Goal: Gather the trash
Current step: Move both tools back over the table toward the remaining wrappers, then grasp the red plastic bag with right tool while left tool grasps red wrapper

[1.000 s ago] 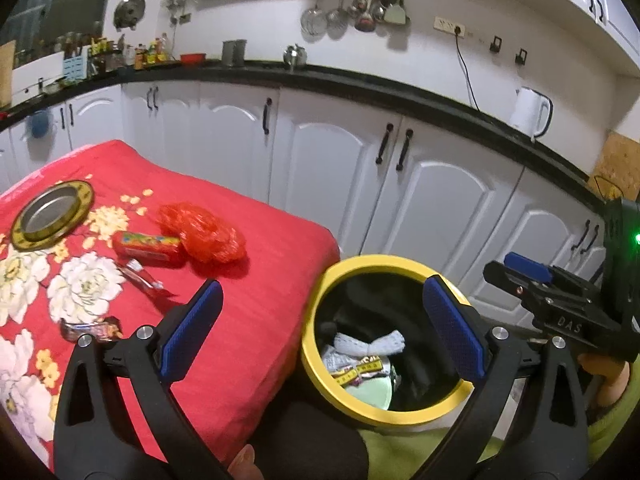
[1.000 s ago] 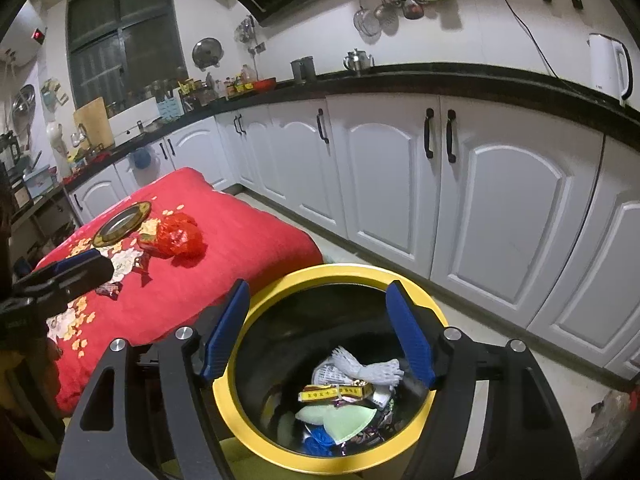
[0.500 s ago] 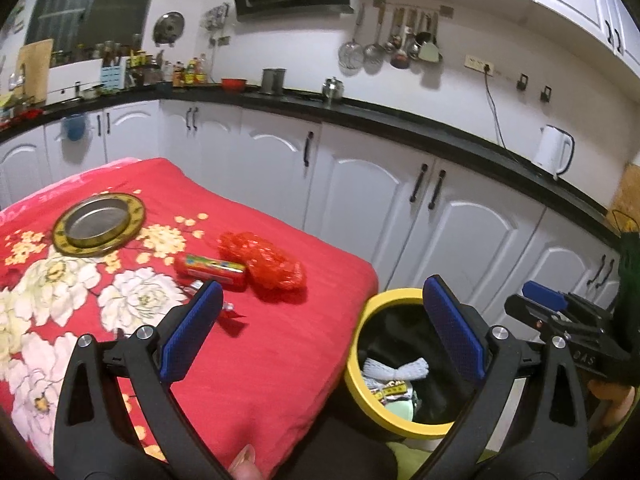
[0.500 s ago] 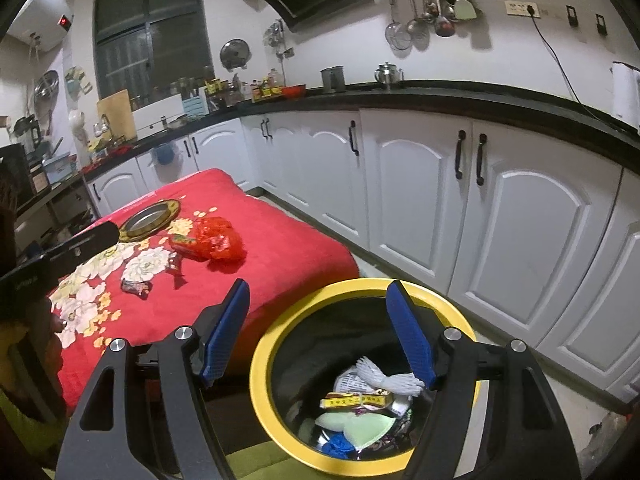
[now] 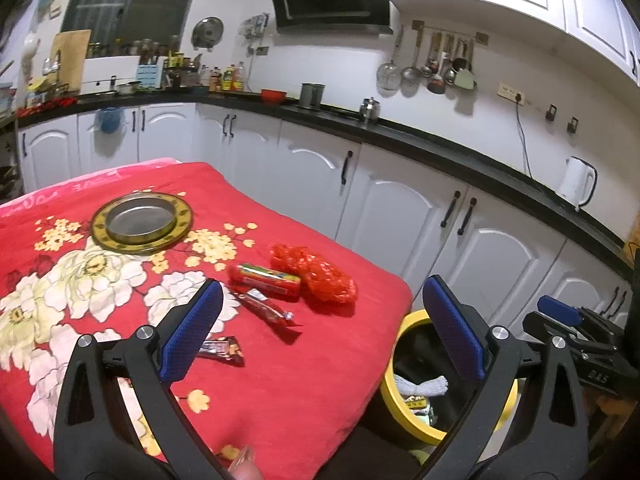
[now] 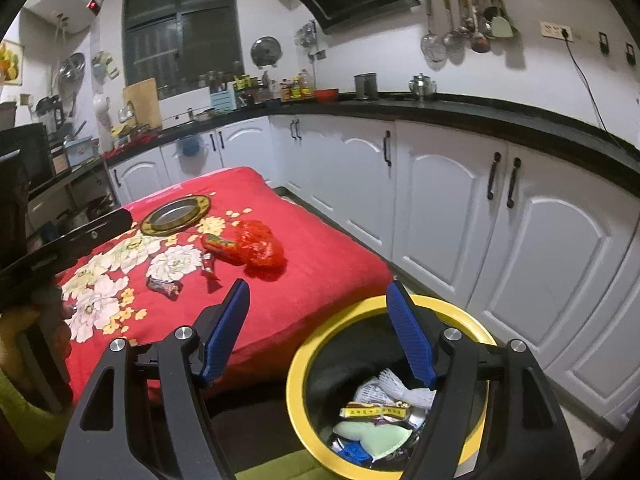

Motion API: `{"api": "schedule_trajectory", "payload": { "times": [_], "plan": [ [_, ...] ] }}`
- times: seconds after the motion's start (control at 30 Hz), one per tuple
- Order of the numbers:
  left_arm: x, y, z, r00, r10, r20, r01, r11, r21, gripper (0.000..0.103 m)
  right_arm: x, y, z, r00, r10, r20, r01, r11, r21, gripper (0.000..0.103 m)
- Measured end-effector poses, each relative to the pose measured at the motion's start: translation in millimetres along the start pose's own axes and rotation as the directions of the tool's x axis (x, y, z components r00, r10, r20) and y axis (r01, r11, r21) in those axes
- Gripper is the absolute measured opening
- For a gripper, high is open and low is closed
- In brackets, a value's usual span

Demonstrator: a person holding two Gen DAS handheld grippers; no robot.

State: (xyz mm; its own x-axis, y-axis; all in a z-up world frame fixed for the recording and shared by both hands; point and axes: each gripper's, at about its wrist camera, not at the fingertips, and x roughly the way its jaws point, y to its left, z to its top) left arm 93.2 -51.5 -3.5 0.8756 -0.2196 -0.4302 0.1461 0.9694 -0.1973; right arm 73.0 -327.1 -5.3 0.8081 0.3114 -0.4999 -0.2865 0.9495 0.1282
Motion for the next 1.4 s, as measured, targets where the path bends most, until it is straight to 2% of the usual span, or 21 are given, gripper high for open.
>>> {"api": "schedule_trajectory", "payload": {
  "times": [0.37, 0.73, 0.87, 0.93, 1.1, 1.4],
  "plan": [
    [-2, 41, -3, 0.997, 0.075, -0.002, -0.075, 0.996, -0.056, 0.092, 32, 33, 7, 0.997, 0.064, -0.034, -0.066, 0.997, -0.048, 0.068],
    [14, 69, -10, 0.993, 0.102, -0.053, -0.107, 0.989, -0.102, 0.092, 86, 44, 19, 0.990, 0.114, -0.087, -0.119, 0.991, -0.058, 0.068],
    [24, 74, -13, 0.993, 0.091, -0.081, -0.100, 0.988, -0.114, 0.091, 110, 45, 20, 0.986, 0.116, -0.121, -0.125, 0.990, -0.073, 0.068],
    [30, 76, -15, 0.992, 0.069, -0.102, -0.082, 0.988, -0.128, 0.084, 121, 44, 20, 0.984, 0.118, -0.134, -0.128, 0.989, -0.067, 0.068],
    [48, 77, -17, 0.989, 0.013, -0.145, -0.037, 0.985, -0.166, 0.075, 146, 43, 22, 0.980, 0.120, -0.161, -0.136, 0.987, -0.086, 0.068],
    [82, 73, -10, 0.974, -0.051, -0.220, 0.007, 0.980, -0.197, 0.069, 197, 49, 31, 0.962, 0.171, -0.213, -0.199, 0.973, -0.118, 0.068]
  ]
}}
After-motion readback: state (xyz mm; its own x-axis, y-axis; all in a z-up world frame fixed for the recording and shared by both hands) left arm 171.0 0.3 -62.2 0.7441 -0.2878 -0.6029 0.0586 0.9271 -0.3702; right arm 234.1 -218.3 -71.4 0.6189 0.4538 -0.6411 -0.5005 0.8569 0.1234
